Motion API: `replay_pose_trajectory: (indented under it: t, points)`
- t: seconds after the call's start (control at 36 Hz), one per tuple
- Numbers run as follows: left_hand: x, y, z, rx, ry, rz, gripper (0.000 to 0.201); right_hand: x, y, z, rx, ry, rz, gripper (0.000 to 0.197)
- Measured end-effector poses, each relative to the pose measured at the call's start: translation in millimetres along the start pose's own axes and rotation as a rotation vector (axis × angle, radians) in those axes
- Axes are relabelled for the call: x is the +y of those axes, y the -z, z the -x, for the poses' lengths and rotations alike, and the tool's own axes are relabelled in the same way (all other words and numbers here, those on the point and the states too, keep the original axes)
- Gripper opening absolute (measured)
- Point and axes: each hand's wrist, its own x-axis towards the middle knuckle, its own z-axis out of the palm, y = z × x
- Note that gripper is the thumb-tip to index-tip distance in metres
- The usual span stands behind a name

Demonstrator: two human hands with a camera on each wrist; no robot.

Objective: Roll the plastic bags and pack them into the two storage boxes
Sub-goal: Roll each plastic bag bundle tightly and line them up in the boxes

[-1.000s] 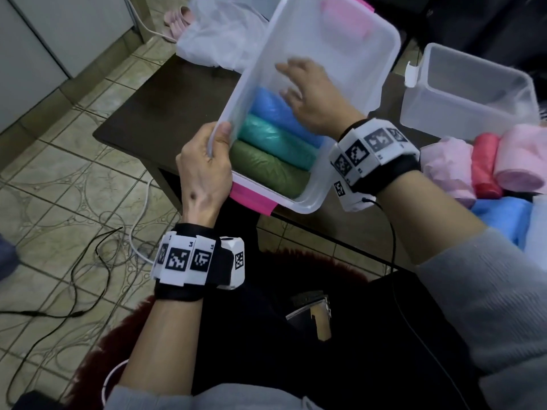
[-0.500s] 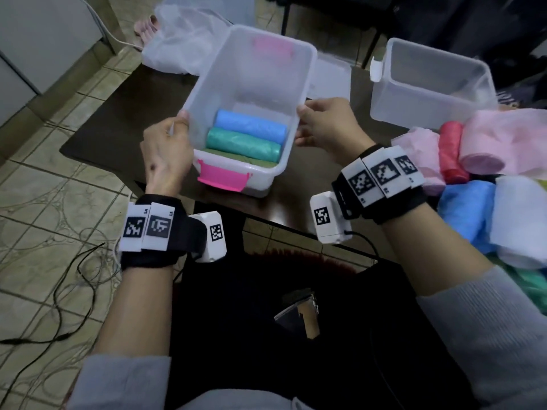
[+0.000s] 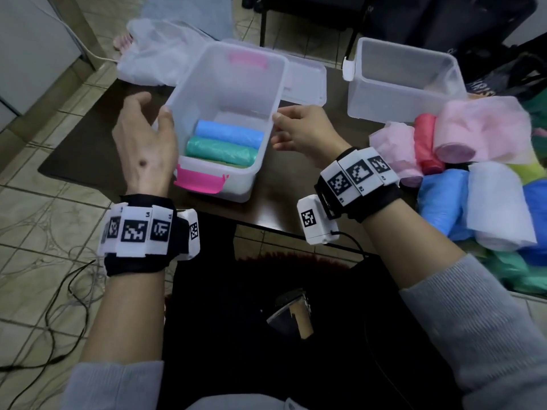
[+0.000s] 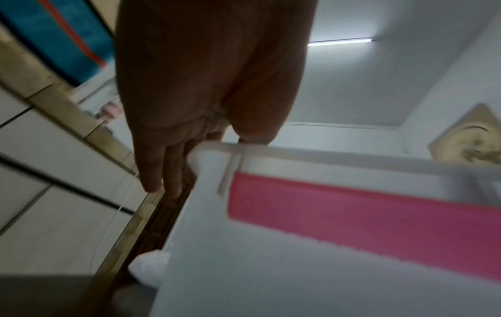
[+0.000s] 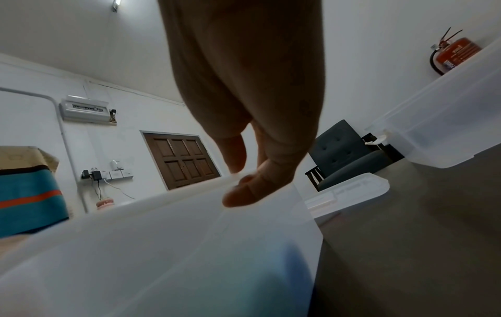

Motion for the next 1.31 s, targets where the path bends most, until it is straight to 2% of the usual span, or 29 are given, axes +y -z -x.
replay_pose_trajectory:
  t: [0.08,0.14,0.22,0.31,0.44,0.56,0.64,0.78,0.83,0.89,0.97,1.0,1.06,1.08,1.17,1.31]
  points:
    - [17.3,-1.0,9.4,0.078,-0.195,0.019,0.039,0.0,3.6,2.8,-0.008,0.005,-0.016,0.027]
    - [33.4,-5.8,20.3,0.084,-0.308,0.063,0.036,0.5,7.1,4.3,-0.006,0.015,-0.032,0.018]
    - [58.0,-22.7,43.9,0.024,-0.447,0.152,0.033,3.8,15.5,4.7,0.020,0.019,-0.036,0.011]
    - [73.5,-47.5,69.0,-0.119,-0.534,0.227,0.031,10.8,28.2,2.8,0.082,0.016,0.008,0.016]
    - [70.0,-96.4,104.8,-0.485,-0.471,0.156,0.035,24.4,63.7,1.2,0.262,0.051,0.294,0.028]
    - [55.7,-126.9,122.9,-0.643,-0.432,0.021,0.039,32.2,105.7,4.2,0.395,0.042,0.515,0.030]
    - [48.9,-140.9,128.3,-0.700,-0.425,-0.081,0.042,33.2,136.6,5.4,0.525,-0.005,0.606,0.034]
    - [40.7,-155.2,129.5,-0.671,-0.464,-0.192,0.045,24.4,183.9,2.6,0.804,-0.159,0.785,0.045]
    - [33.6,-159.2,130.5,-0.677,-0.461,-0.259,0.050,17.9,197.9,0.7,0.871,-0.219,0.825,0.054]
    - [26.1,-162.5,133.6,-0.681,-0.472,-0.344,0.056,14.3,209.4,-1.1,0.867,-0.311,0.824,0.060]
    - [21.3,-165.2,135.7,-0.665,-0.494,-0.382,0.058,16.9,226.3,-0.9,0.751,-0.450,0.798,0.068]
    - [21.2,-165.3,135.9,-0.666,-0.496,-0.382,0.058,20.0,230.5,-1.0,0.670,-0.428,0.847,0.061]
    - [21.4,-165.6,135.4,-0.667,-0.499,-0.390,0.058,25.5,234.2,-2.3,0.503,-0.353,1.035,0.029]
    - [21.3,-165.8,135.3,-0.668,-0.500,-0.400,0.058,27.9,235.2,-4.5,0.477,-0.336,1.116,0.025]
    - [20.6,-166.8,135.7,-0.678,-0.500,-0.426,0.058,27.2,232.8,-3.8,0.475,-0.307,1.232,0.025]
    - [19.7,-168.2,136.7,-0.679,-0.505,-0.443,0.059,31.1,231.7,-10.1,0.528,-0.356,1.115,0.022]
